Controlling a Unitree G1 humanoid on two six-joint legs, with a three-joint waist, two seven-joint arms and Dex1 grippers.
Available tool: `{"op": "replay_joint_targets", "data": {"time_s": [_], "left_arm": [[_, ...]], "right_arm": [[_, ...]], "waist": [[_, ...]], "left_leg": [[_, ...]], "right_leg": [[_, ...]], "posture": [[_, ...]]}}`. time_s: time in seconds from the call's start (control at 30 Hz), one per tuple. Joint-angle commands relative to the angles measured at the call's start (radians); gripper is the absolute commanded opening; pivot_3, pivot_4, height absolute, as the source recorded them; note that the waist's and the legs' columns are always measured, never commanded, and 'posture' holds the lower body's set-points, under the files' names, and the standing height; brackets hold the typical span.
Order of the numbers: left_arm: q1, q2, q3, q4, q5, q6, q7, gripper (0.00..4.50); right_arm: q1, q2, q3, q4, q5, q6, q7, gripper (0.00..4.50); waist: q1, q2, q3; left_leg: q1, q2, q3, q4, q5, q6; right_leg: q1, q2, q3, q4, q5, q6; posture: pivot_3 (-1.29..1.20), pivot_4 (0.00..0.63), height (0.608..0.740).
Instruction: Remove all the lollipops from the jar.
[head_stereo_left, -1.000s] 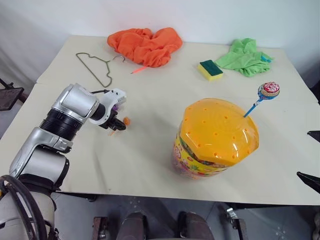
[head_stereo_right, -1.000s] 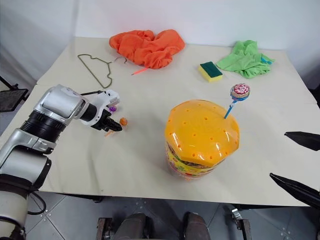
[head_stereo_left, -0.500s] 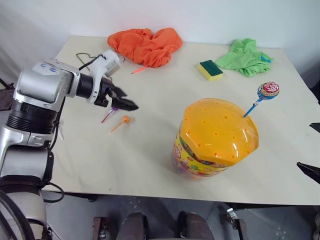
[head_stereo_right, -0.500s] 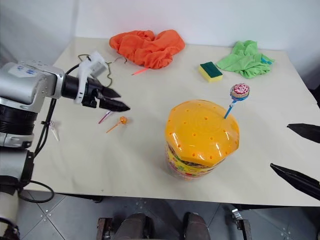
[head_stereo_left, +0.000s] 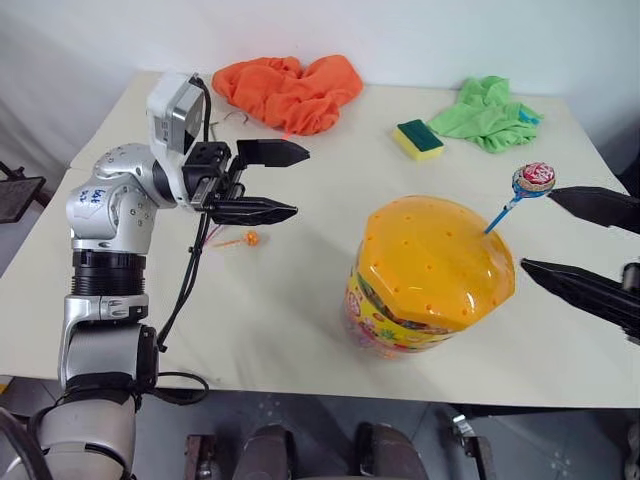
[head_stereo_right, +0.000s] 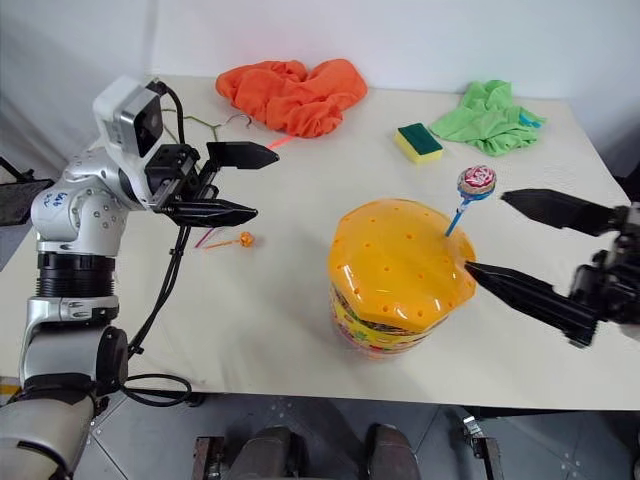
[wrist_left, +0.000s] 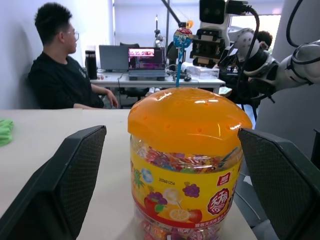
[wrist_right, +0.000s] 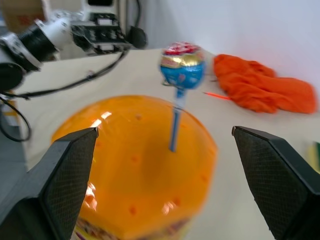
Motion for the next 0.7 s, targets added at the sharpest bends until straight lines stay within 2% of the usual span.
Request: {"op": "replay_joint_targets", "data": {"time_s": [0.03, 0.13, 0.23, 0.6, 0.7], "left_arm": [[0.011, -0.010, -0.008, -0.032, -0.041, -0.011, -0.071, 4.48], [0.032, -0.010, -0.020, -0.055, -0.045, -0.008, -0.055, 4.48], [0.053, -0.012, -0.022, -0.083, -0.054, 0.002, -0.031, 4.50], [0.064, -0.006, -0.017, -0.097, -0.075, 0.013, -0.026, 4.50], [0.056, -0.006, -0.019, -0.084, -0.076, 0.011, -0.037, 4.50]], "right_arm": [[-0.072, -0.006, 0.093, 0.001, 0.015, -0.005, -0.044, 4.50], [-0.135, 0.009, 0.166, 0.018, -0.003, -0.010, -0.071, 4.50], [-0.192, 0.027, 0.204, 0.043, -0.002, -0.014, -0.128, 3.91], [-0.255, 0.013, 0.161, 0.039, 0.002, 0.007, -0.156, 0.15], [-0.313, -0.001, 0.127, 0.057, 0.016, 0.003, -0.220, 0.07]], "waist": [[0.001, 0.000, 0.000], [-0.001, 0.000, 0.000], [-0.002, 0.000, 0.000], [-0.001, 0.000, 0.000], [-0.001, 0.000, 0.000]], "left_leg": [[0.000, 0.000, 0.000, 0.000, 0.000, 0.000], [0.000, 0.000, 0.000, 0.000, 0.000, 0.000], [0.000, 0.000, -0.001, 0.000, 0.000, 0.000], [-0.001, 0.000, -0.001, 0.000, 0.000, 0.000], [-0.001, 0.000, -0.001, 0.000, 0.000, 0.000]], "right_leg": [[0.000, 0.000, 0.000, 0.000, 0.000, 0.000], [0.000, 0.000, 0.000, 0.000, 0.000, 0.000], [0.000, 0.000, -0.001, 0.000, 0.000, 0.000], [0.000, 0.000, -0.001, 0.000, 0.000, 0.000], [0.000, 0.000, -0.001, 0.000, 0.000, 0.000]], "posture": [[0.00, 0.150, 0.740], [0.00, 0.150, 0.740], [0.00, 0.150, 0.740], [0.00, 0.150, 0.740], [0.00, 0.150, 0.740]]}}
